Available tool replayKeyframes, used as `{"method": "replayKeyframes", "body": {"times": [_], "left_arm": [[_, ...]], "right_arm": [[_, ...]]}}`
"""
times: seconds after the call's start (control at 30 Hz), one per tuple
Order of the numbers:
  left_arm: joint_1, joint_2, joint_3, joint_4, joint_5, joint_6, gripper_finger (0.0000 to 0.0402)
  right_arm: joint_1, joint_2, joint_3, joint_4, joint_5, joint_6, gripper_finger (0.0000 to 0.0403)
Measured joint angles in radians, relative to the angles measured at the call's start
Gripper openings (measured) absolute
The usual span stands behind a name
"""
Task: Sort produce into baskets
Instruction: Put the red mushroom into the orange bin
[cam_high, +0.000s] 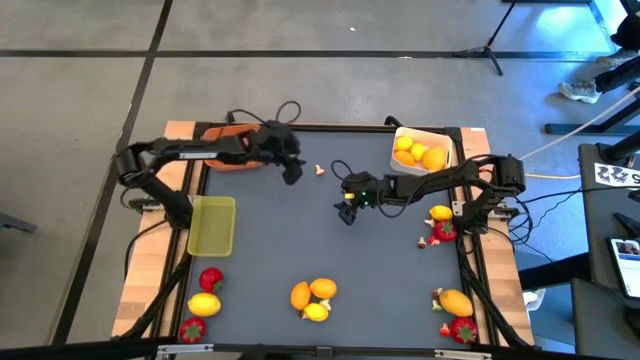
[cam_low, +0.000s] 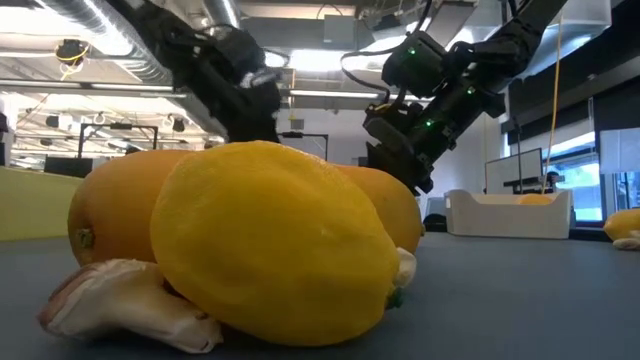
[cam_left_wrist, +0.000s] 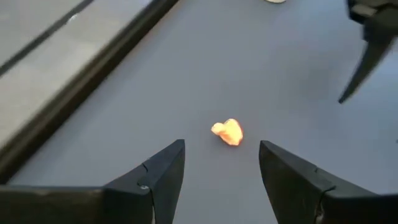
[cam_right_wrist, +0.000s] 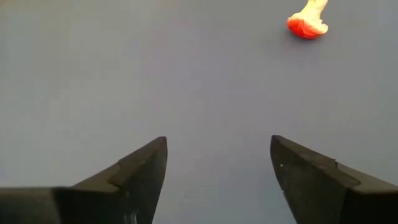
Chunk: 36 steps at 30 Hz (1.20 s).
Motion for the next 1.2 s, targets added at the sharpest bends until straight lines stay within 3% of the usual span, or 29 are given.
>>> {"method": "replayKeyframes", "body": {"times": [0.43,0.87,1.0,1.2], "left_arm": [[-0.017,0.301,0.11,0.08,-0.002,-0.178,0.02],[-0.017,0.428,0.15,0.191,0.019,-0.279,0.0198],[-0.03,0.44,0.15,0.202,0.032,-0.224,0.0172],[-0.035,0.435,0.15,0.192,0.044,-0.164,0.009]], "right_arm": [[0.0,0.0,0.0,0.002,0.001,-0.037,0.0269],[0.0,0.0,0.0,0.006,0.0,-0.029,0.0269],[0.0,0.0,0.0,0.007,0.0,-0.029,0.0269],[0.0,0.0,0.0,0.008,0.0,-0.032,0.0269]]}}
